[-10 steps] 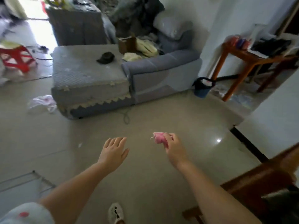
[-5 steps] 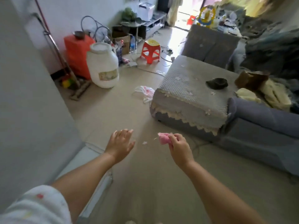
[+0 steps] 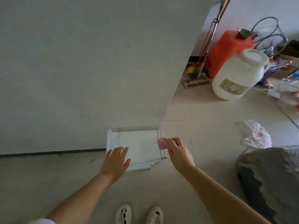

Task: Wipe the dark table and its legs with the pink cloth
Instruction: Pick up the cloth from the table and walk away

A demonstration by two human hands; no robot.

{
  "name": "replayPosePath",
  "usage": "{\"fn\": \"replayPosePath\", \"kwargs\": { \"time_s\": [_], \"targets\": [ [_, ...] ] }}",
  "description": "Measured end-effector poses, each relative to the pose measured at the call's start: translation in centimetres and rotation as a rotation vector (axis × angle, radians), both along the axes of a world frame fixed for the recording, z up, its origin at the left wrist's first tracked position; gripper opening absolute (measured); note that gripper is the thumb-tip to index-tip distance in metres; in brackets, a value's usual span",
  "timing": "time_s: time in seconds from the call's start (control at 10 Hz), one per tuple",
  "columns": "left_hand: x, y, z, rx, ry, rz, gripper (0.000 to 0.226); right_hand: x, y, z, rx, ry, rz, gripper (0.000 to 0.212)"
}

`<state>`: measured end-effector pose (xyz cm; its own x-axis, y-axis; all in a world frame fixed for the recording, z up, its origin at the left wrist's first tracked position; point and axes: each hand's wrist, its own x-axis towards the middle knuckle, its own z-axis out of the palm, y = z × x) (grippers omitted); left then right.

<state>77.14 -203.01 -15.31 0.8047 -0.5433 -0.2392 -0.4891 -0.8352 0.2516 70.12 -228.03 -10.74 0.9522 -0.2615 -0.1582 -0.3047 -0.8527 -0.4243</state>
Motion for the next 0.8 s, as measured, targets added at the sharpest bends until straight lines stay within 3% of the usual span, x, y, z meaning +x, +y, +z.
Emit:
{"fn": "replayPosePath", "kwargs": {
  "time_s": [0.1, 0.3, 0.5, 0.7, 0.8],
  "targets": [
    [-0.4, 0.2, -4.5, -0.029, 0.009, 0.028, 0.061, 3.6, 1.5, -3.8, 0.024, 0.002, 0.092, 0.035],
    [0.3, -0.7, -14.3, 0.089, 0.052, 0.041, 0.064, 8.6, 4.7, -13.5, 0.080, 0.003, 0.178, 0.038],
    [-0.6, 0.7, -21.0, 0.045, -0.177, 0.005, 0.057, 8.3, 6.4, -21.2, -0.090, 0.090, 0.287, 0.052],
    [-0.8, 0.9, -22.3, 0.064, -0.286, -0.021, 0.058, 7.7, 6.4, -22.6, -0.134, 0.047, 0.300, 0.057],
    [-0.6, 0.3, -20.2, 0.069, -0.150, 0.011, 0.058, 8.2, 6.3, -20.5, -0.145, 0.196, 0.335, 0.063]
  ]
}}
